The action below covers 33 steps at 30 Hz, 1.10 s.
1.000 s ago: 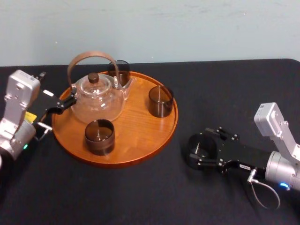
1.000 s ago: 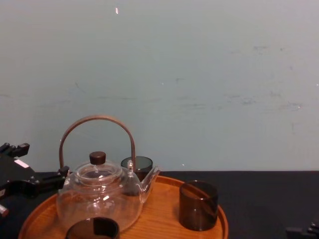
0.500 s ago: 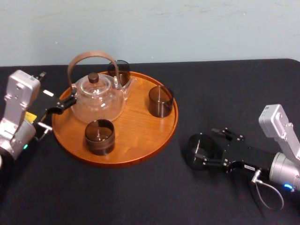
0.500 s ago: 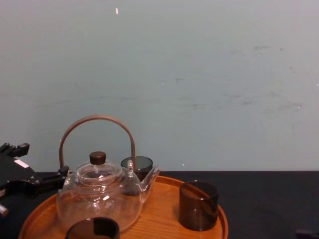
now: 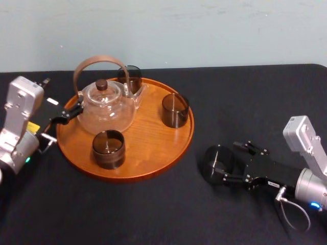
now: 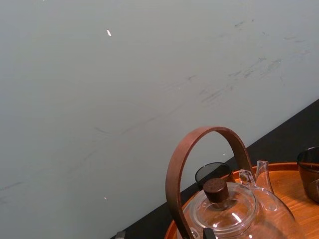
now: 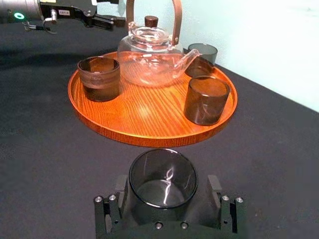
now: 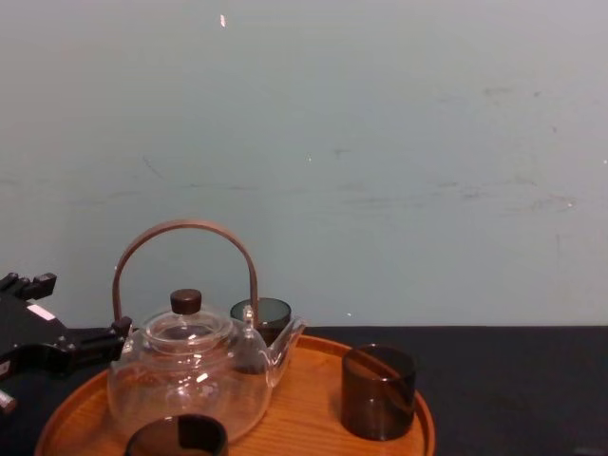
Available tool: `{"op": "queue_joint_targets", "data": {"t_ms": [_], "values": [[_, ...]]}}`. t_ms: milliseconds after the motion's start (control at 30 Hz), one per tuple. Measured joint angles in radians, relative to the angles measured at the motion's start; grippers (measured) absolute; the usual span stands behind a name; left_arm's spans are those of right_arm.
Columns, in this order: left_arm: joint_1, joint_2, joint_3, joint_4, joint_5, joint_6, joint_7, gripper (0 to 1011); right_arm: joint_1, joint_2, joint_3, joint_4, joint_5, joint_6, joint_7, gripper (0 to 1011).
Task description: Pick up the glass from the table and place it on the tray.
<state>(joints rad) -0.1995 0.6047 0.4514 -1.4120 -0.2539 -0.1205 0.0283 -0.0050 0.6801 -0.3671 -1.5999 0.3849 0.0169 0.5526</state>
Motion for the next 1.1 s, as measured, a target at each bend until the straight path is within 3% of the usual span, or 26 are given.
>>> {"op": "queue_joint_targets", "data": {"t_ms": [567, 1100], "values": [[0.000, 0.000, 0.000, 0.000, 0.000, 0.000, 0.000, 1009, 0.045, -0.040, -0.030, 0.087, -0.001, -0.003, 0.033, 1002], [0.000, 0.000, 0.000, 0.000, 0.000, 0.000, 0.000, 1010, 0.154, -0.100, -0.081, 0.210, -0.016, -0.017, 0.069, 1002]]}}
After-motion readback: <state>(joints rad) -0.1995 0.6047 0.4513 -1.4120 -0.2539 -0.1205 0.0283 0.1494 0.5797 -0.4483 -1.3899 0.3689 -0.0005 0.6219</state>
